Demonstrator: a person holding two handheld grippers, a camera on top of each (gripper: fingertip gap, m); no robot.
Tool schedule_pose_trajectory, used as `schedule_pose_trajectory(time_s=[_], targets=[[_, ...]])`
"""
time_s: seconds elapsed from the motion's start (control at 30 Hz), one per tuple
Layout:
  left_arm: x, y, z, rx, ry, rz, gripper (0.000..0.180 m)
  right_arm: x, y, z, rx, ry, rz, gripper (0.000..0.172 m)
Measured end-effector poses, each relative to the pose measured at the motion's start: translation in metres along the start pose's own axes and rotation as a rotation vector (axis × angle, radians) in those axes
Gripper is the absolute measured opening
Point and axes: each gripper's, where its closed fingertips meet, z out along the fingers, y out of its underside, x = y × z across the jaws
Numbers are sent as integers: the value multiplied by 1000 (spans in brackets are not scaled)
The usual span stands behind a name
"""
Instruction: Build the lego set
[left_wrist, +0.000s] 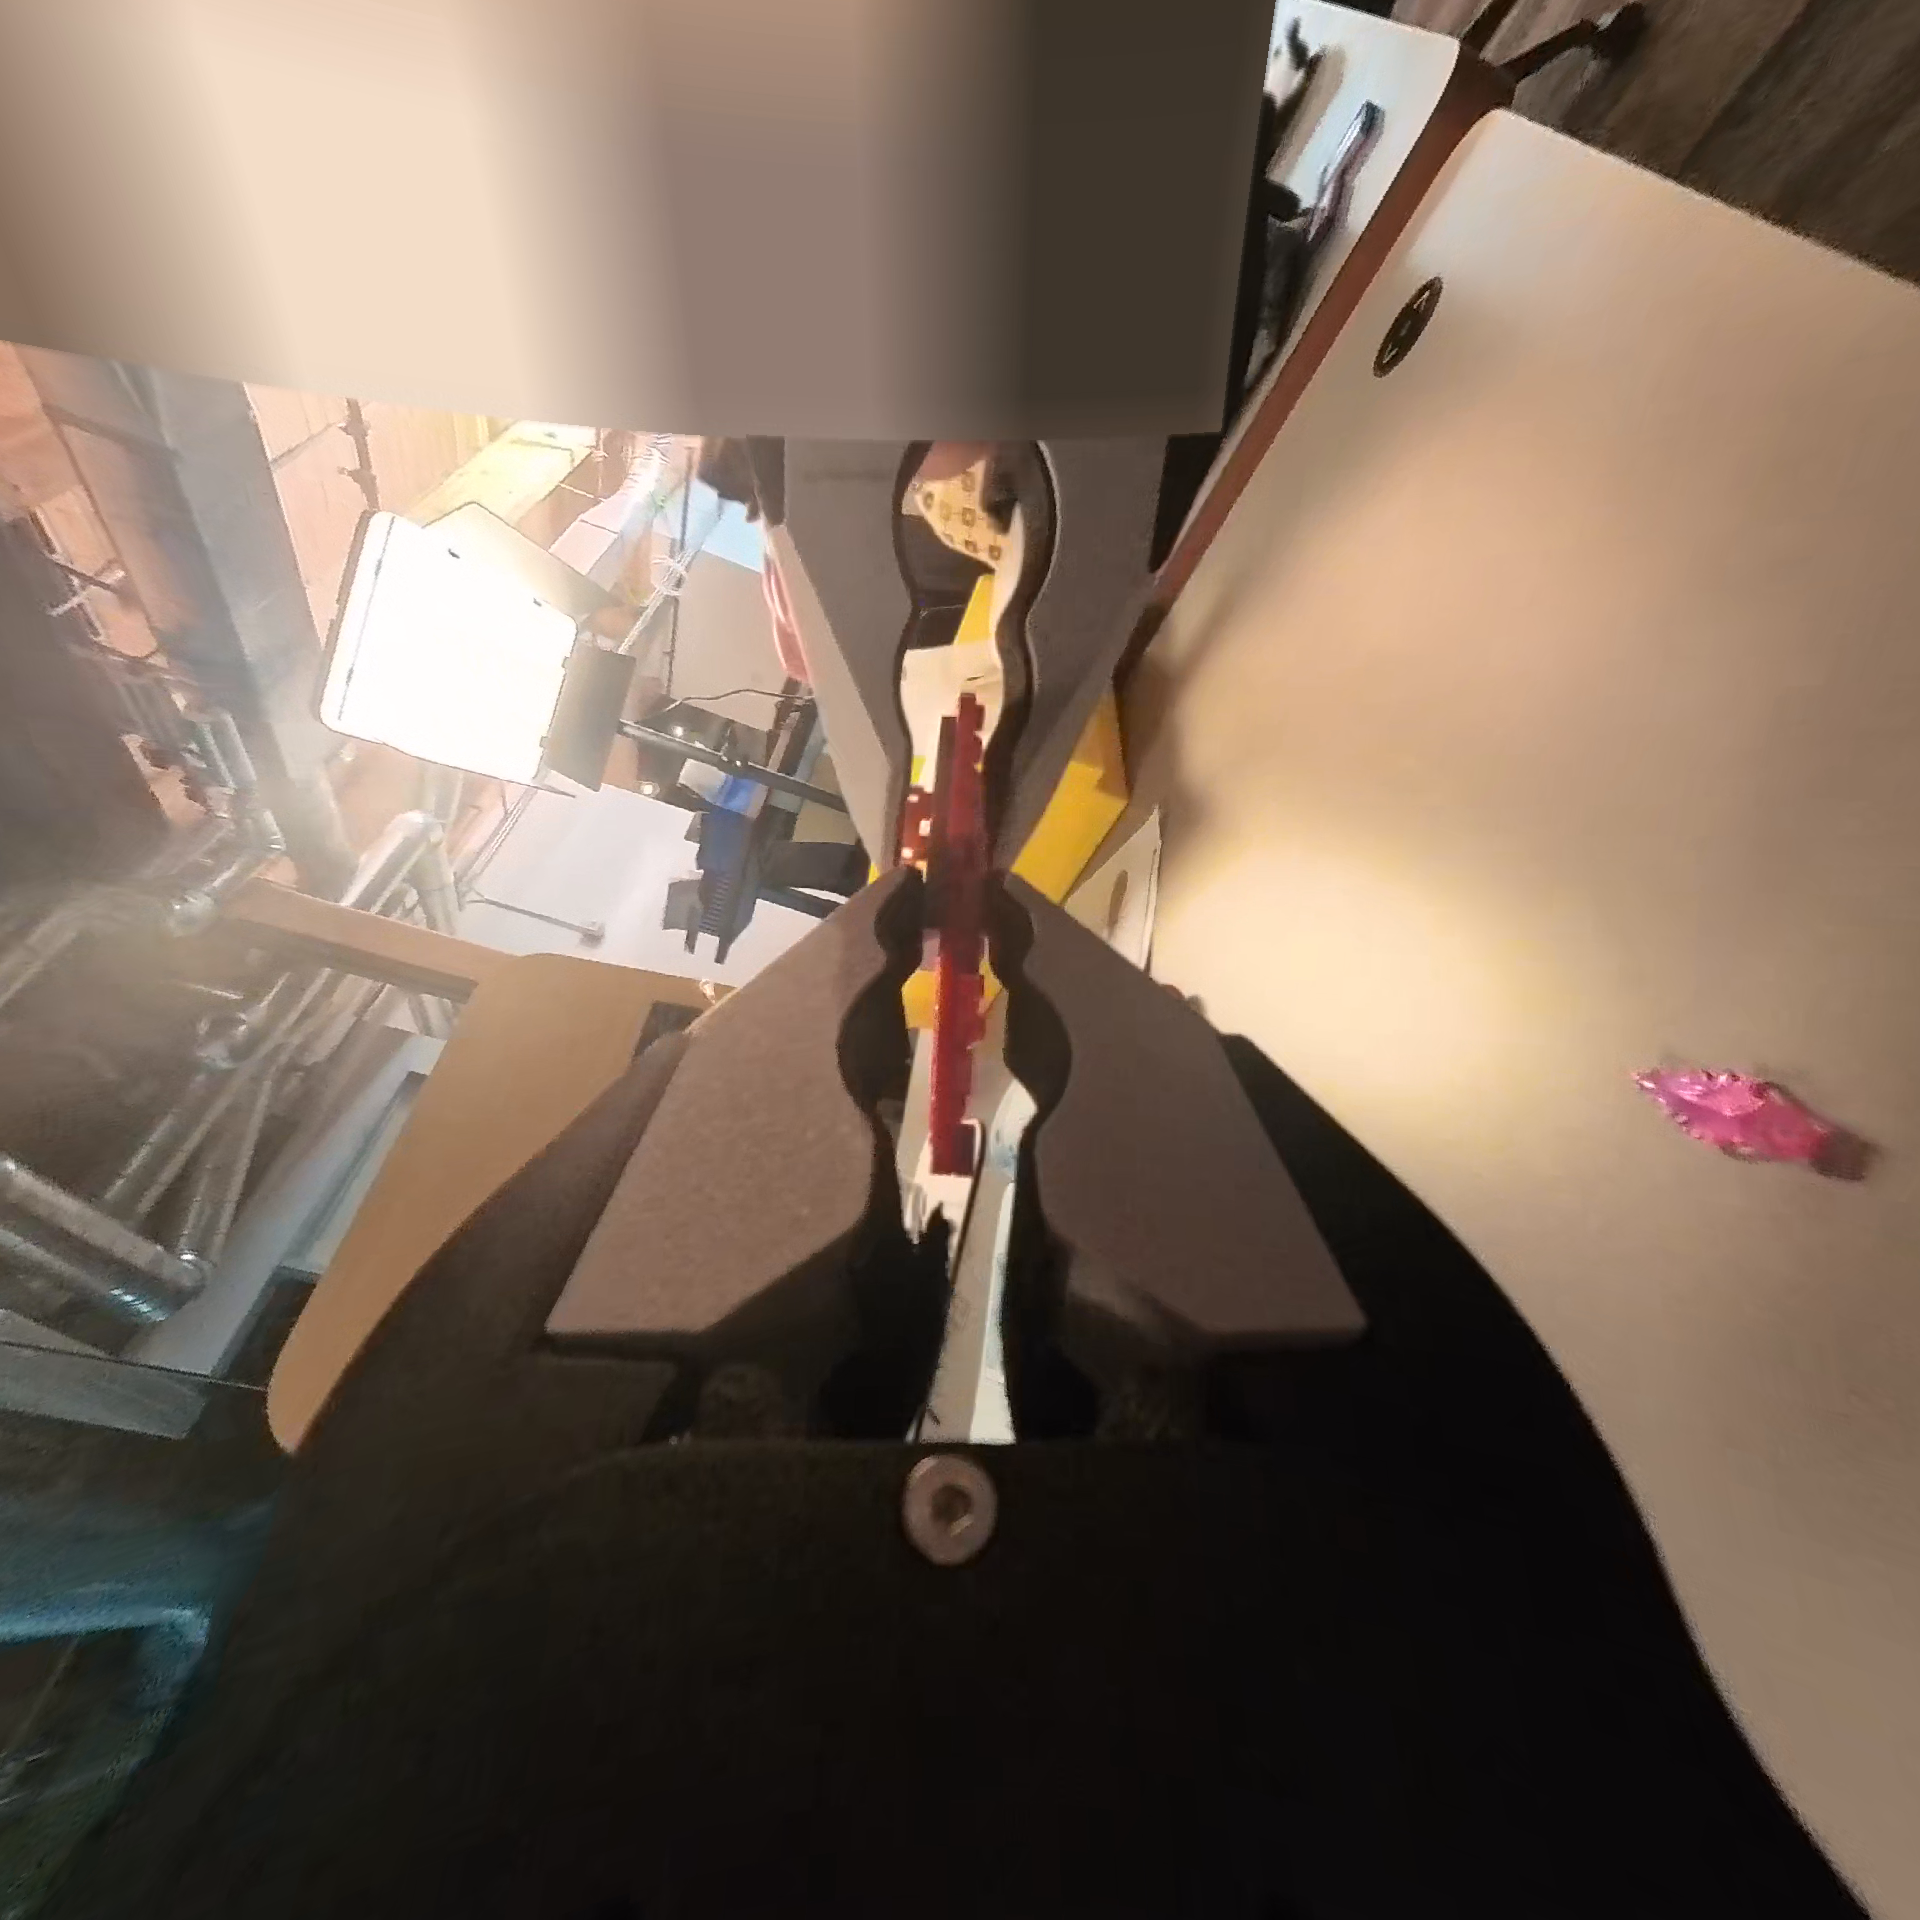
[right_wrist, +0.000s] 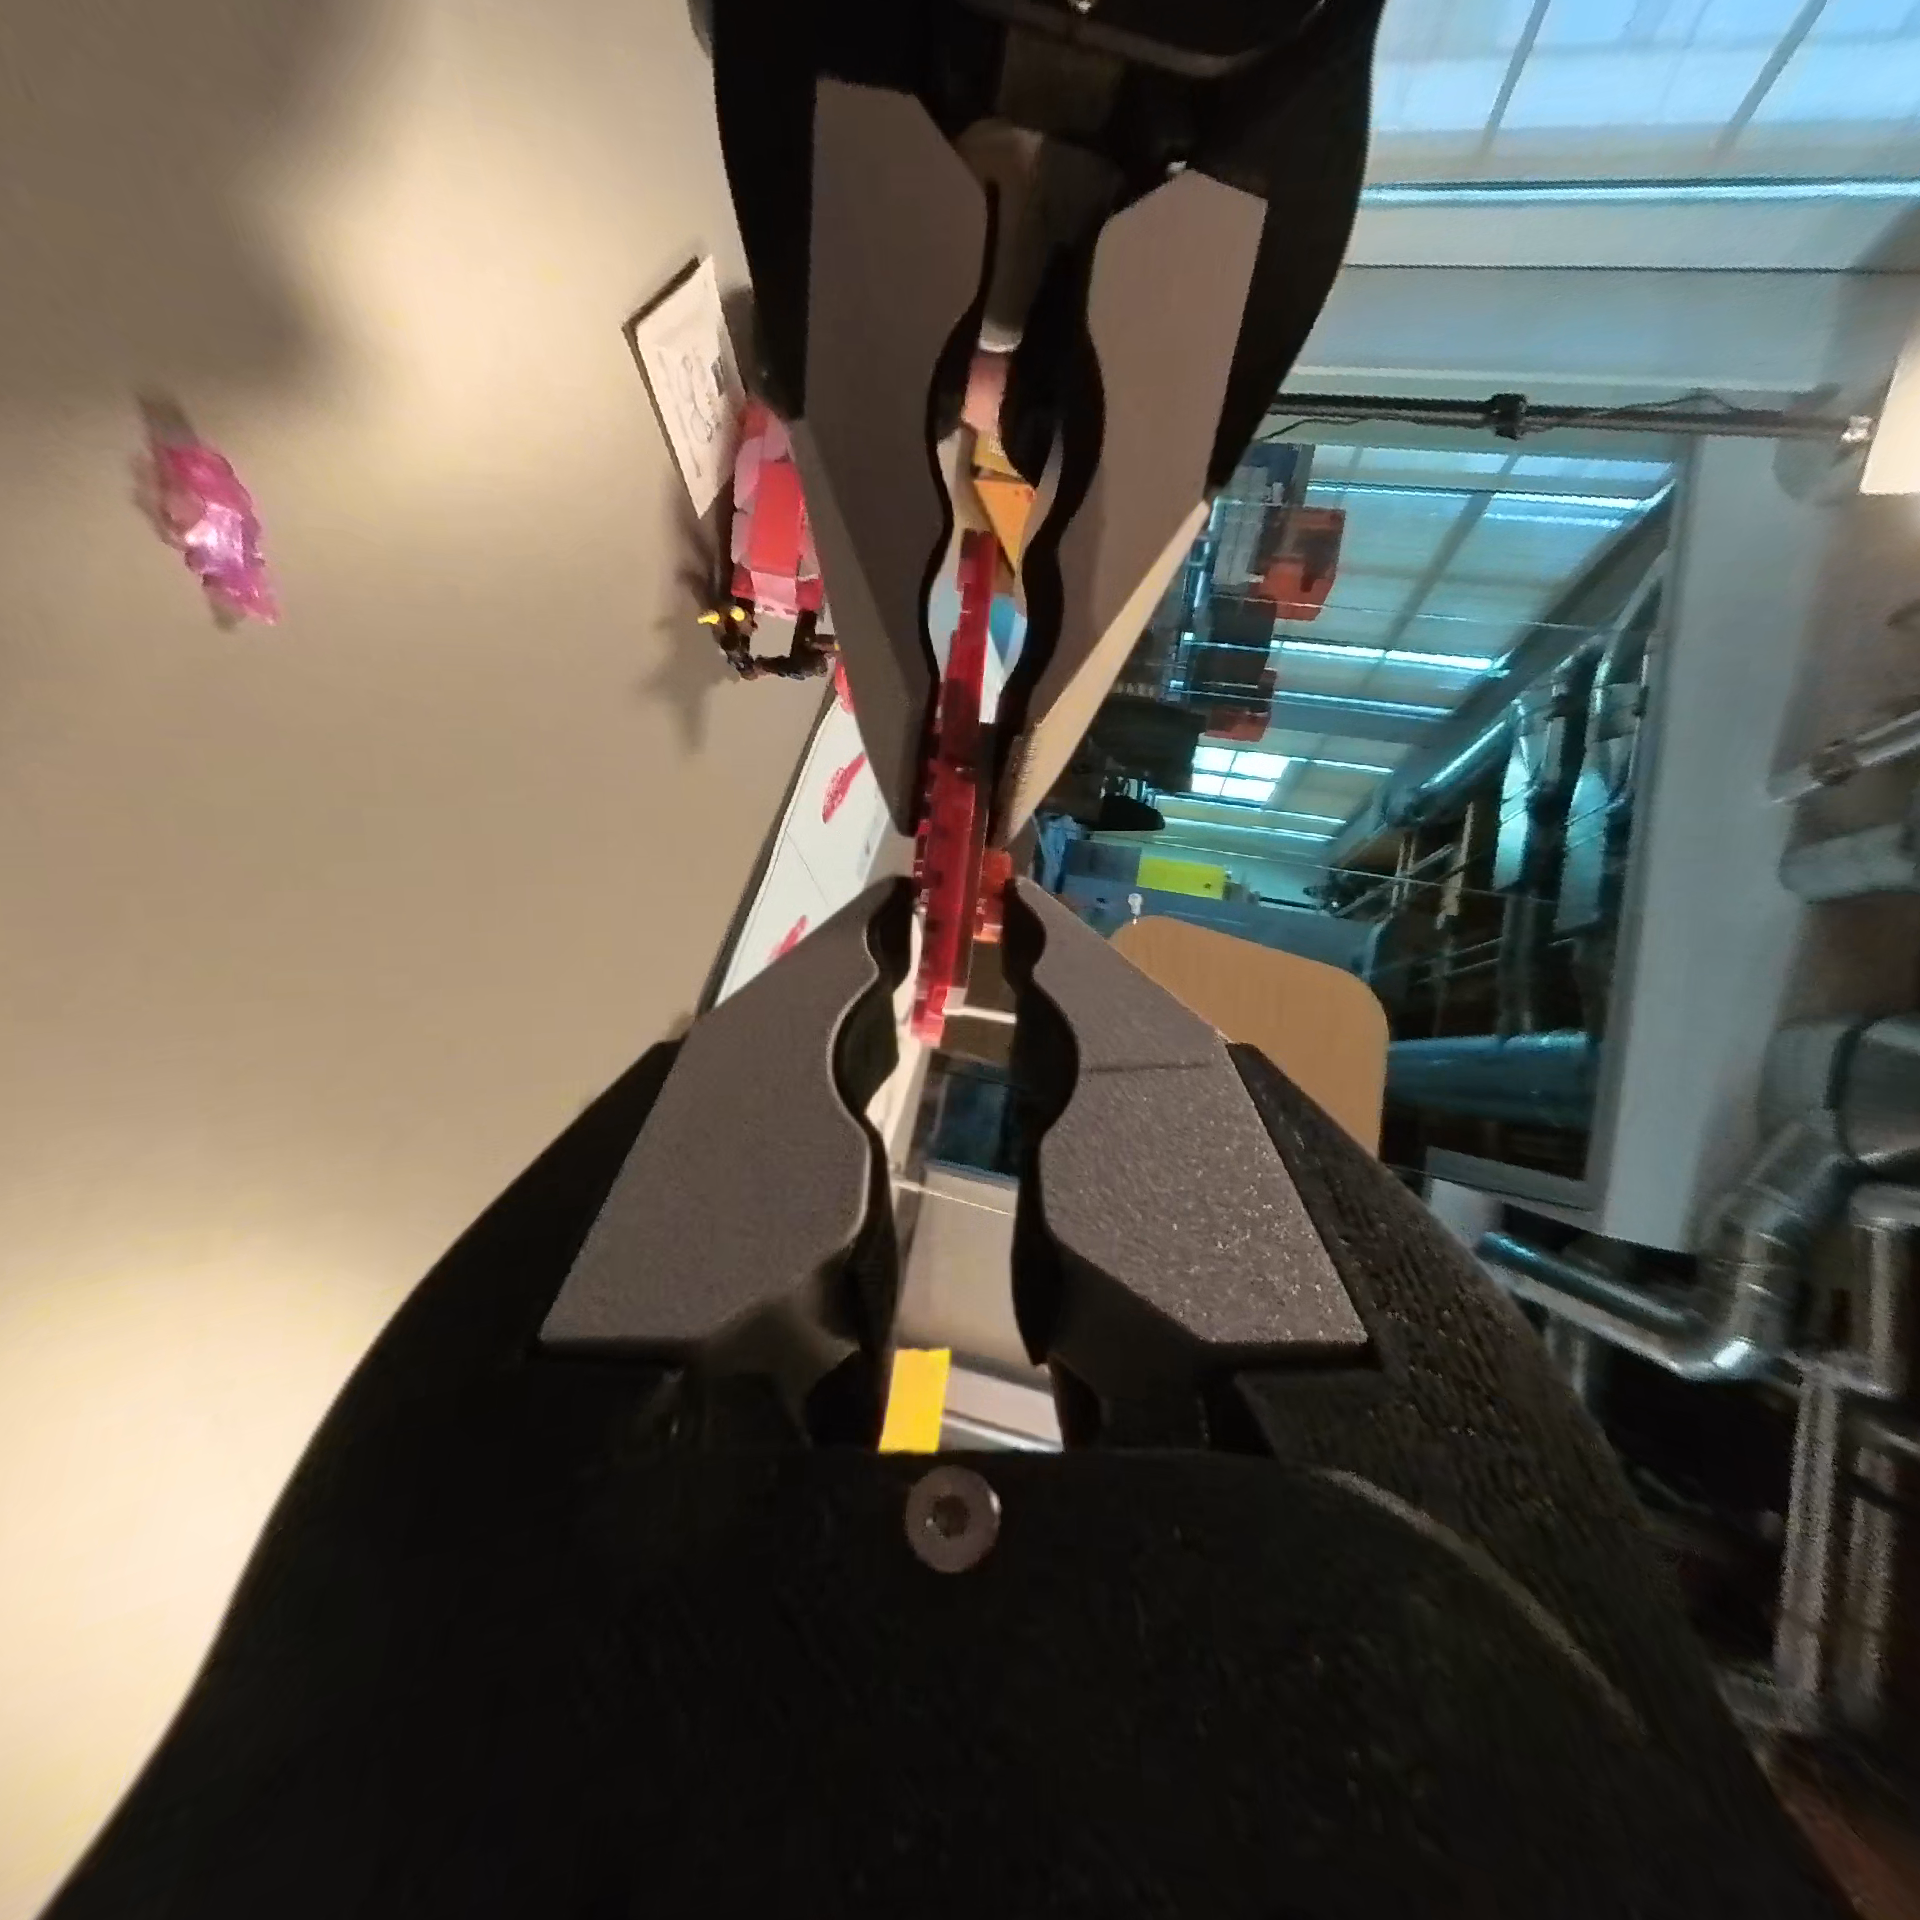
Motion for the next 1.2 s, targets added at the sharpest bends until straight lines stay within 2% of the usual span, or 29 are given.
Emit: schedule_pose_trajectory(time_s=[0.2,0.37,0.5,1.2], targets=[[5,1,2,-4,19,9,10,-5,1,-1,-35,-31,-46,13],[-3,-2,0,12,-23,-2,10,4,0,-1,1,30,50,15],[-10,-8,-3,46,-60,-22,9,9,-5,-3,31,62,76,28],[-12,-7,-3,31,-75,11,10,5,-6,-1,21,31,45,44]])
